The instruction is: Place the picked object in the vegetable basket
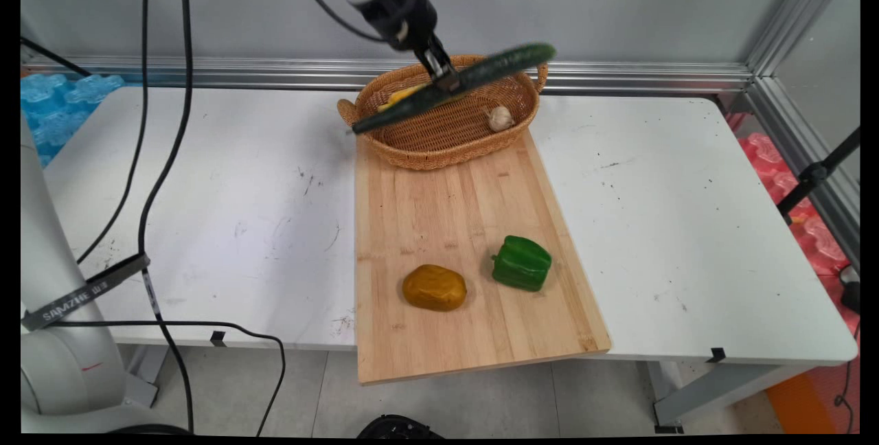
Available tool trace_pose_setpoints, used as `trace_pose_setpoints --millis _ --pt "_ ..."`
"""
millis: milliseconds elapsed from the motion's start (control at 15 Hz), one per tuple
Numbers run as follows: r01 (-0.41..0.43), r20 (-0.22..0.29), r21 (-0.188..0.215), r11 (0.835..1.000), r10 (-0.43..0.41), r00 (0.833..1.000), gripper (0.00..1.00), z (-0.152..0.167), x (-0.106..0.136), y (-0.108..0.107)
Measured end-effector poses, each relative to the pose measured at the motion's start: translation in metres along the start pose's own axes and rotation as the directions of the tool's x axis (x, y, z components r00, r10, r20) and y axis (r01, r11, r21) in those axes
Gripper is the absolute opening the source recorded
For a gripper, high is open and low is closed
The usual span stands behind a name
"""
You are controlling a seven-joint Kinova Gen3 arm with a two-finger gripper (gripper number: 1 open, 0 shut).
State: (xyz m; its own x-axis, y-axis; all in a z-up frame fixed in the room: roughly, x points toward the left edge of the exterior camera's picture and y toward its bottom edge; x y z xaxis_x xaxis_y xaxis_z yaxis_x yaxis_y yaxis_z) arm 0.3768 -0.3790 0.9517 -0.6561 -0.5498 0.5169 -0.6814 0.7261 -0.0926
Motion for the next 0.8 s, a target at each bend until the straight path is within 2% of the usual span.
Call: trace_pose_setpoints --millis 333,600,800 --pt "0.041 -0.037 0.069 0.997 -0.038 0.999 0.00 -0.003 0.012 -0.041" --pt "0.003 -0.052 0.084 0.996 0.001 0.999 0.00 0.008 0.021 -0.063" --pt "-0.069 -0.065 0.069 0.995 0.074 0.995 0.00 0.026 0.030 -0.079"
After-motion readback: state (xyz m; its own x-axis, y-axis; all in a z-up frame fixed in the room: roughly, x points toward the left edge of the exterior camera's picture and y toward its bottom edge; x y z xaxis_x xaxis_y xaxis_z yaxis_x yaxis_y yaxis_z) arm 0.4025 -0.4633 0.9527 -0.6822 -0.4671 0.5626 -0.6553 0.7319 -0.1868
